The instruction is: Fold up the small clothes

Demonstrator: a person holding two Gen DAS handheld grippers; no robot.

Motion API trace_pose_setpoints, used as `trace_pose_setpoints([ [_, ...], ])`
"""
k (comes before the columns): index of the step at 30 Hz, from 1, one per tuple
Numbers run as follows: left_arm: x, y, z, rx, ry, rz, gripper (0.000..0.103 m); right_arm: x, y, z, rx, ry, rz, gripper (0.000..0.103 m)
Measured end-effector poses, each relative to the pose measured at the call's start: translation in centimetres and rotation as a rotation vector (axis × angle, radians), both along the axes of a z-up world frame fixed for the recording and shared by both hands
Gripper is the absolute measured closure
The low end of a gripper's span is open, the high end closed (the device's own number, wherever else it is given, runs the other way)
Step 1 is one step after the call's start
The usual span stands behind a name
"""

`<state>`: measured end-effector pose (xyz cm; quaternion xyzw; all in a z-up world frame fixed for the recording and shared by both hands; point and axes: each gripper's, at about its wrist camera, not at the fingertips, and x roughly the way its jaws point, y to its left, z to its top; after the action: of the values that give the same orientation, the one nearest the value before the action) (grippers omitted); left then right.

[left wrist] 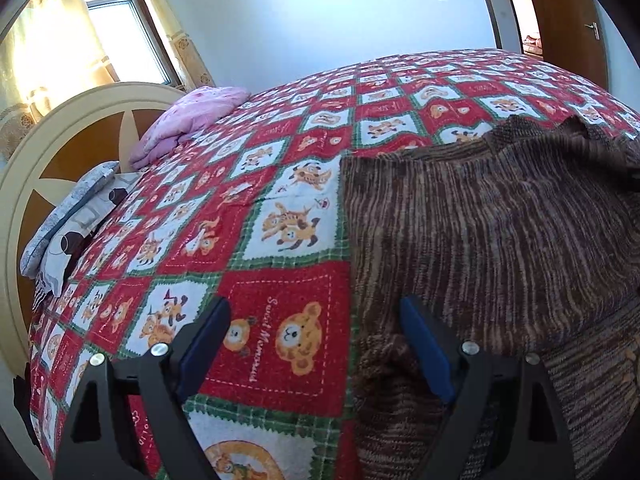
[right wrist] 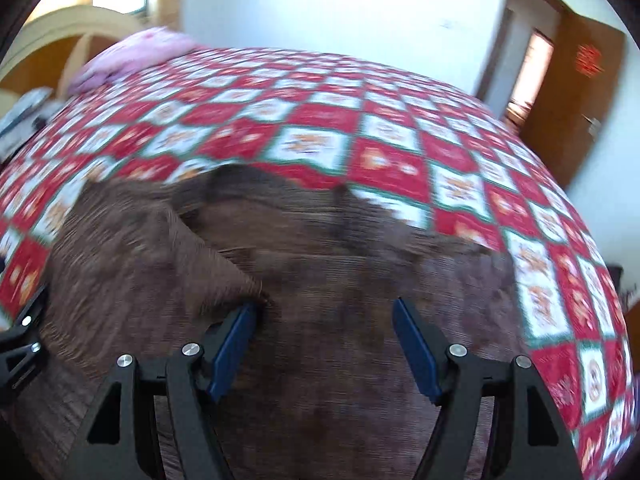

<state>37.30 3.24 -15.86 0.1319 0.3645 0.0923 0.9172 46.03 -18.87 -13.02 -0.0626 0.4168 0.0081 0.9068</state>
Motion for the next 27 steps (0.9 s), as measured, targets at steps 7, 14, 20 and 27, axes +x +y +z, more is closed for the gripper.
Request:
trace_pose_setpoints([
  [7,-0.1,0.1,0.0,0.001,-0.004,0.006,0.012,-4.1,0.2,1.2,0.210,0.014,0.116,0.031],
  [14,-0.1,0.3,0.1,-0.007,-0.004,0.015,0.009,-5.6,1.9,-1.2,0.145,0.095,0.182,0.048],
  [20,-0.1,1.5,0.0,-0.034,-0.001,0.089,0.000,-6.9,1.1,0.2,0.156,0.081,0.203,0.048],
  [27,-1.8,5.7,1.0,-0.274,-0.052,0.145,0.000,-5.6,0.3,2.5,0.224,-0.005,0.154,0.047],
])
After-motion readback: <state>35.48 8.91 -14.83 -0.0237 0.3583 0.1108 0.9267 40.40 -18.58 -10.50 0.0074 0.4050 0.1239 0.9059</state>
